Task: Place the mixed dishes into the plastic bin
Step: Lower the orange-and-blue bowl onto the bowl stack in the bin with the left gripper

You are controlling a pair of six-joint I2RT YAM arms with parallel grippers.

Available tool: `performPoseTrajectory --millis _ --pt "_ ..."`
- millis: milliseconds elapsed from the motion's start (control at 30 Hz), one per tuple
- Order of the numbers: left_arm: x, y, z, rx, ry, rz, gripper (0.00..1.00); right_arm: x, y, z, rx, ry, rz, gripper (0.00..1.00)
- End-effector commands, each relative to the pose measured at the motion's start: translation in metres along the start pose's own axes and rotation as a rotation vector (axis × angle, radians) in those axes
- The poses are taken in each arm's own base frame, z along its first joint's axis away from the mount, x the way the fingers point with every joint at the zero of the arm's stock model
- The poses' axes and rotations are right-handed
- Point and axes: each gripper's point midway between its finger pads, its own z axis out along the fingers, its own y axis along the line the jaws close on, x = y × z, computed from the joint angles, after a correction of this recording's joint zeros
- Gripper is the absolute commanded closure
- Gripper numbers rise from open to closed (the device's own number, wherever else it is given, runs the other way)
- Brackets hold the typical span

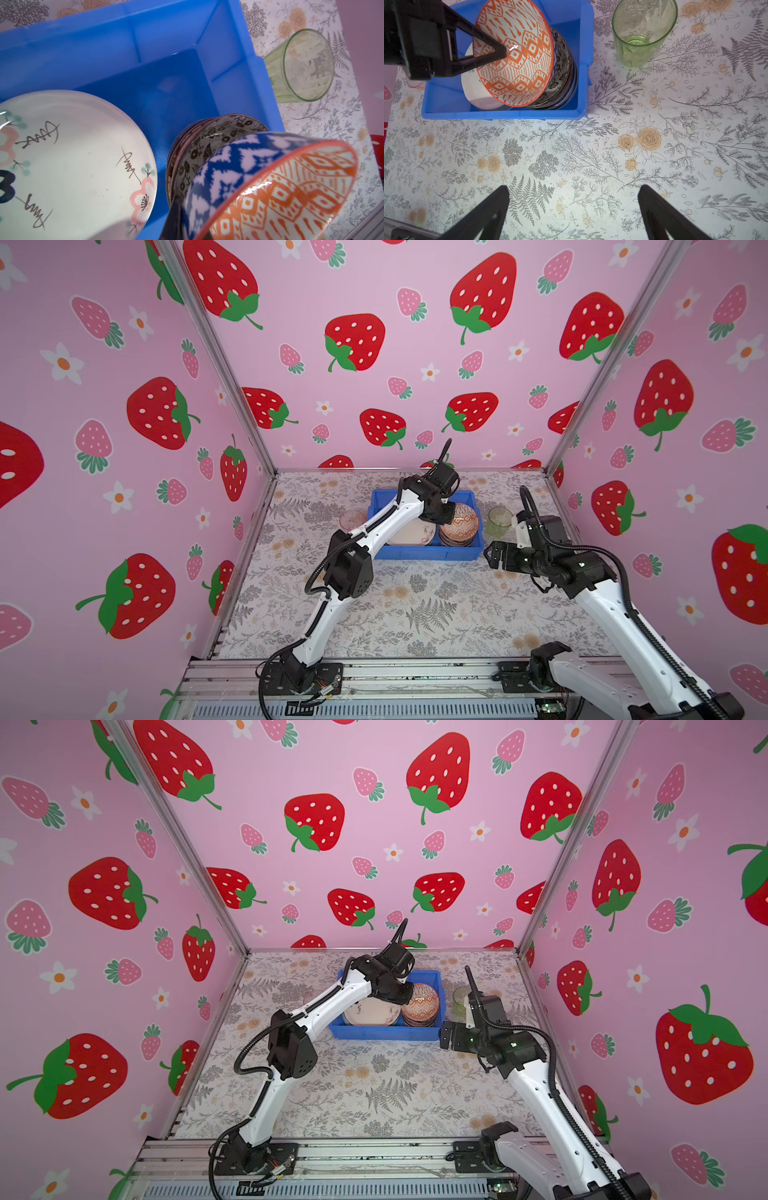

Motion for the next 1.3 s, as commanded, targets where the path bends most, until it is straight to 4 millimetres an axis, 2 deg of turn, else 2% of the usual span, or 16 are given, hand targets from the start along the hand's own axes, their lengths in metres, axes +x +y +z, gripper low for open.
performPoseTrajectory --millis 0,267,300,333,767,900,1000,1167,1267 --pt "-0.020 -0.011 -0.016 0.032 -0.071 0.022 1.00 0.002 -0.003 0.005 0.005 0.009 -0.008 0.01" --pt "-0.021 -0.011 -0.012 0.042 -0.070 0.018 0.95 0.002 -0.004 0.011 0.002 0.022 -0.011 0.01" --pt "-0.020 -0.011 -0.011 0.042 -0.068 0.019 0.90 0.002 -0.004 0.012 0.001 0.023 -0.011 0.01" --pt "-0.020 -0.011 -0.011 0.042 -0.068 0.017 0.89 0.003 -0.004 0.013 0.001 0.025 -0.010 0.01" --pt "-0.017 -0.013 -0.004 0.058 -0.051 0.006 0.79 0.005 -0.006 0.013 0.000 0.025 -0.002 0.01" --pt "-0.021 -0.016 -0.012 0.066 -0.066 0.009 0.68 0.003 -0.006 0.012 -0.001 0.024 -0.004 0.01" --pt "-0.022 -0.023 -0.021 0.102 -0.064 0.006 0.56 0.001 -0.006 0.010 -0.001 0.016 -0.004 0.01" --pt "-0.026 -0.028 -0.046 0.118 -0.091 0.009 0.33 0.002 -0.006 0.009 -0.004 0.013 -0.004 0.01" --pt "-0.028 -0.029 -0.063 0.119 -0.114 0.013 0.24 0.000 -0.005 0.008 -0.006 0.009 -0.004 0.01"
